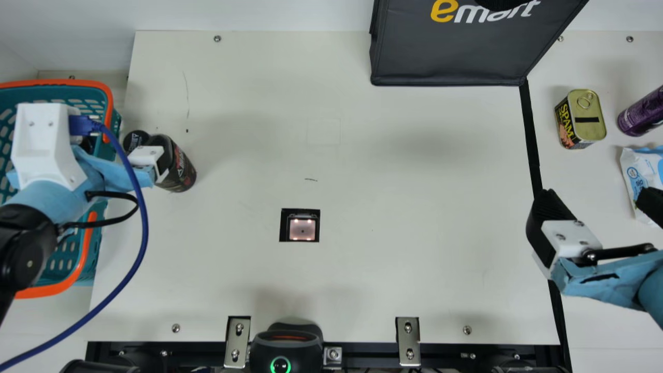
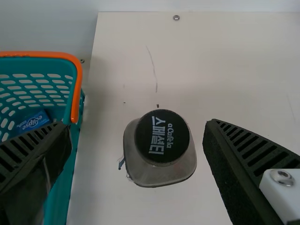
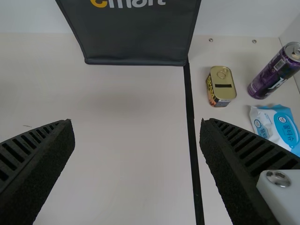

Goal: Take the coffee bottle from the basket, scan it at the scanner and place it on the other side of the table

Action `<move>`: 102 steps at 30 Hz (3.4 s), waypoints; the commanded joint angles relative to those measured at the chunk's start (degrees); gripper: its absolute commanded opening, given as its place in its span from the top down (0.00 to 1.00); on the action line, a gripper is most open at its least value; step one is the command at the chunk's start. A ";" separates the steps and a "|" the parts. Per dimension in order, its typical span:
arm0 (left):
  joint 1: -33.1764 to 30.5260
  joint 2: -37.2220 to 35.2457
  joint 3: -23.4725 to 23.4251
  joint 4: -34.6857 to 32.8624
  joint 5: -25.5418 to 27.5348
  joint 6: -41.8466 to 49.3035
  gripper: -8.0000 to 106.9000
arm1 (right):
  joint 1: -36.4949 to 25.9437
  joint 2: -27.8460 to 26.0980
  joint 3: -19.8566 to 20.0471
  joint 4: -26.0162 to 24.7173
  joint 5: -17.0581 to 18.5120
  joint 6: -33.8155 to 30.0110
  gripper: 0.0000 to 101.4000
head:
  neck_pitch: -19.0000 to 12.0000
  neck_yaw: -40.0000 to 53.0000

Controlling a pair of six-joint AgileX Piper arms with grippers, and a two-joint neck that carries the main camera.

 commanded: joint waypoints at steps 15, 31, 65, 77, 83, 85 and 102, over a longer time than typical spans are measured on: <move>-4.90 3.99 -0.31 8.79 0.43 -13.20 0.15 | 0.00 0.00 0.00 0.00 0.00 0.00 0.06 | -1.66 0.09; -5.20 5.66 1.05 13.54 -2.37 -18.81 0.32 | 0.00 0.00 0.00 0.00 0.00 0.00 0.06 | -1.66 0.09; -25.52 0.28 -11.79 11.62 16.92 -25.07 1.00 | 0.00 0.00 0.00 0.00 0.01 0.00 0.06 | -1.66 0.09; -42.24 1.61 -15.72 16.76 24.73 -36.63 1.00 | 0.00 0.00 0.00 0.00 0.01 0.00 0.06 | -1.66 0.09; -49.97 3.43 -17.60 19.00 28.31 -42.90 1.00 | 0.00 0.00 0.00 0.00 0.01 0.00 0.06 | -1.66 0.09; -52.27 4.11 -18.22 19.53 29.60 -44.94 1.00 | 0.00 0.00 0.00 0.00 0.01 0.00 0.06 | -1.66 0.09; -64.78 7.66 -20.94 22.04 38.14 -58.32 1.00 | 0.00 0.00 0.00 0.00 0.02 0.00 0.06 | -1.66 0.09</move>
